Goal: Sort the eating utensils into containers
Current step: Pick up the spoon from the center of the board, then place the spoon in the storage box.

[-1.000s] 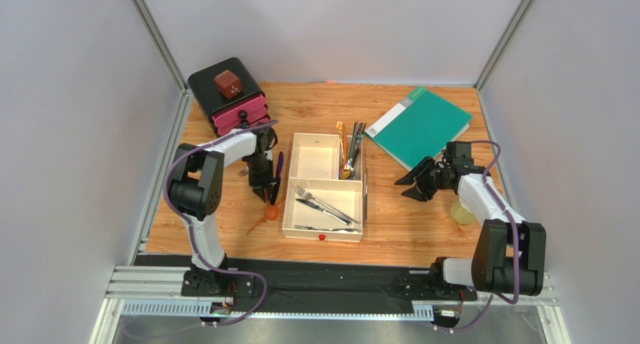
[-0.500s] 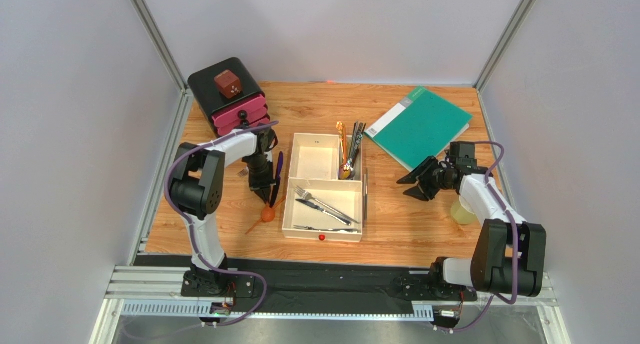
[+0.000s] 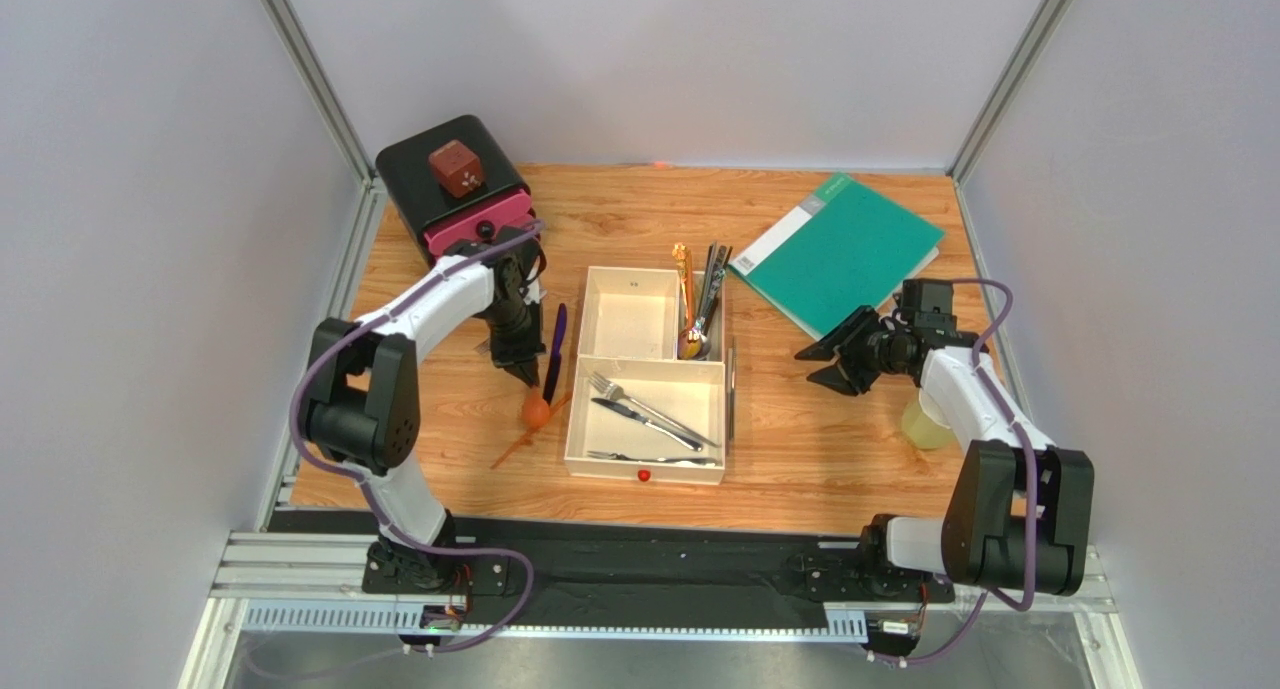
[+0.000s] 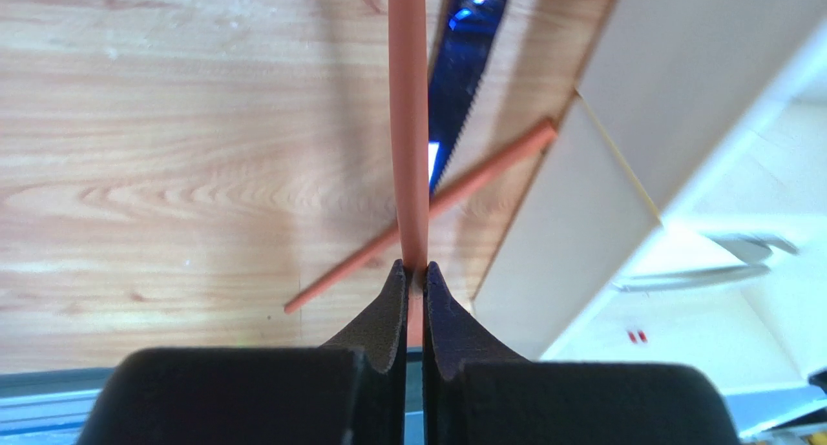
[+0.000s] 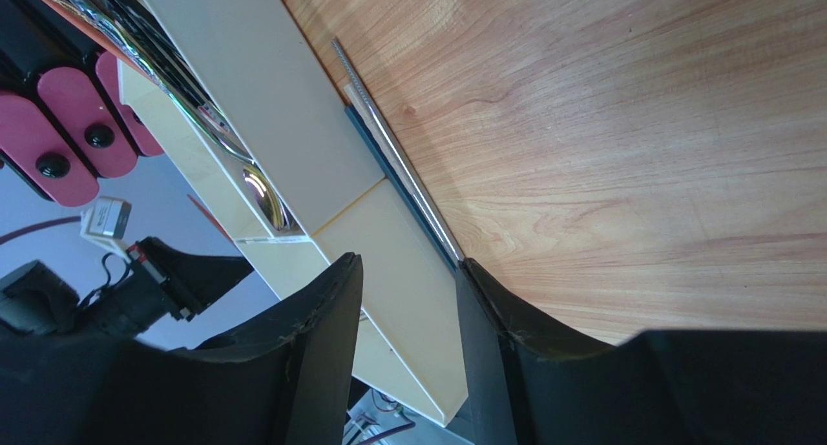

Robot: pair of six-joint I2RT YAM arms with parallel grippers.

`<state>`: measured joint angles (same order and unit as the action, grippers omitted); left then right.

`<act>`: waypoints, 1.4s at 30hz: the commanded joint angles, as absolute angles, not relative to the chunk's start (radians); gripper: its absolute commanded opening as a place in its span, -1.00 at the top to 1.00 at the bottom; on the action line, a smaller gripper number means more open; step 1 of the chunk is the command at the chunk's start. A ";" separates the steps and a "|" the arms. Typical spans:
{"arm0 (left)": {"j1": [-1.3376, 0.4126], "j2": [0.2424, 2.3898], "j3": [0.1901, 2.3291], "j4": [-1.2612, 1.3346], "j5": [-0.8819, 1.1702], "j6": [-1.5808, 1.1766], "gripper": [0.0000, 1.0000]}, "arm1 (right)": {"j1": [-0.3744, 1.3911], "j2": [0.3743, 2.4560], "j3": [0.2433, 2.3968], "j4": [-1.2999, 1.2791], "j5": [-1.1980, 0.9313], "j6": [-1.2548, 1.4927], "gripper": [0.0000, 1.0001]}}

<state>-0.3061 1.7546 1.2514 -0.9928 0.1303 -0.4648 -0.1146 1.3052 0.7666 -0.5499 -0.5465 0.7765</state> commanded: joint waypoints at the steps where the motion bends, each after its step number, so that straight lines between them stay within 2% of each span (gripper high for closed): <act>1: -0.321 1.613 1.324 -1.048 0.117 -0.440 1.00 | -0.120 1.270 0.804 -0.519 -0.540 0.819 0.10; 5: -0.359 1.528 1.425 -1.014 0.130 -0.497 1.00 | -0.118 1.224 0.763 -0.483 -0.549 0.842 0.09; 8: -0.434 1.574 1.537 -0.913 0.195 -0.557 1.00 | -0.118 1.198 0.741 -0.469 -0.554 0.857 0.09; 15: -0.613 1.954 1.976 -0.948 0.268 -0.451 1.00 | -0.118 1.173 0.706 -0.468 -0.568 0.859 0.08; 21: -0.618 2.192 2.204 -0.974 0.311 -0.460 1.00 | -0.118 1.141 0.686 -0.495 -0.566 0.831 0.08; 25: -0.629 2.284 2.249 -0.985 0.313 -0.468 1.00 | -0.118 1.129 0.655 -0.505 -0.571 0.834 0.08; 42: -0.698 2.318 2.214 -0.953 0.345 -0.492 1.00 | -0.118 1.141 0.653 -0.523 -0.572 0.816 0.08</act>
